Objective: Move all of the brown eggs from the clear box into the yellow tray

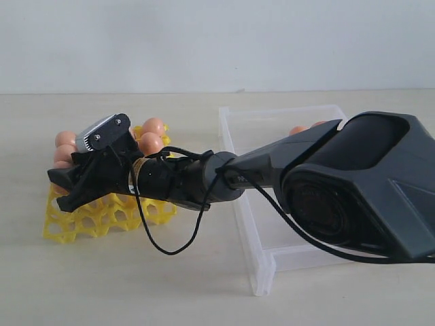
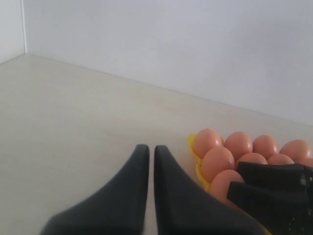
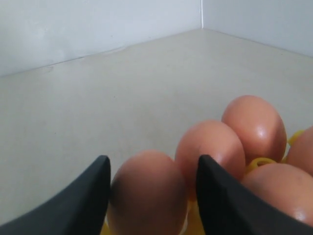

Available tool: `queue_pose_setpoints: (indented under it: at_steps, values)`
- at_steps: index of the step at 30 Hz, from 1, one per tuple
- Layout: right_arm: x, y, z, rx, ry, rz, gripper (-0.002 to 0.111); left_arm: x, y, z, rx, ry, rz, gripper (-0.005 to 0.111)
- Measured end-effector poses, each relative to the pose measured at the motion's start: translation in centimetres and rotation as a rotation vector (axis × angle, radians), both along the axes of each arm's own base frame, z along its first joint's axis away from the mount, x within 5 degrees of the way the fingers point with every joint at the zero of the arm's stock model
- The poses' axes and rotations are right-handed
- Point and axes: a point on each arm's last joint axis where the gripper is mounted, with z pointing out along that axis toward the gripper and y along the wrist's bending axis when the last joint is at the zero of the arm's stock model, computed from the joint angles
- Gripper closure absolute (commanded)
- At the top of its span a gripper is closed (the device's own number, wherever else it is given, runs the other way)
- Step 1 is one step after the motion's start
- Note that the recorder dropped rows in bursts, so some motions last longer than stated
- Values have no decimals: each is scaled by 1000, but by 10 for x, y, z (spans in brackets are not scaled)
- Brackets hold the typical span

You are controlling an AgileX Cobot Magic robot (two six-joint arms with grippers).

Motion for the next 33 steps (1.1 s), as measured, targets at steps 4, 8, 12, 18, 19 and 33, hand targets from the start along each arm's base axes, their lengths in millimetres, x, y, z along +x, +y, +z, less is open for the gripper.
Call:
queue_pose_setpoints:
  at_steps: [4,8,12,18,19,33]
  values:
    - [0,0,2,-5,-2,-3,61,0,0,0,0,0,0,103]
    - [1,0,23,-49,-25,-4,61,0,0,0,2,0,0,103]
    - [-2,-1,64,-109,-48,19,61,0,0,0,2,0,0,103]
    - [-12,-10,114,-241,-20,42,101,0,0,0,2,0,0,103]
    - [-14,-11,119,-274,-14,58,108,0,0,0,2,0,0,103]
    - [-18,-95,203,-85,269,212,109,0,0,0,2,0,0,103]
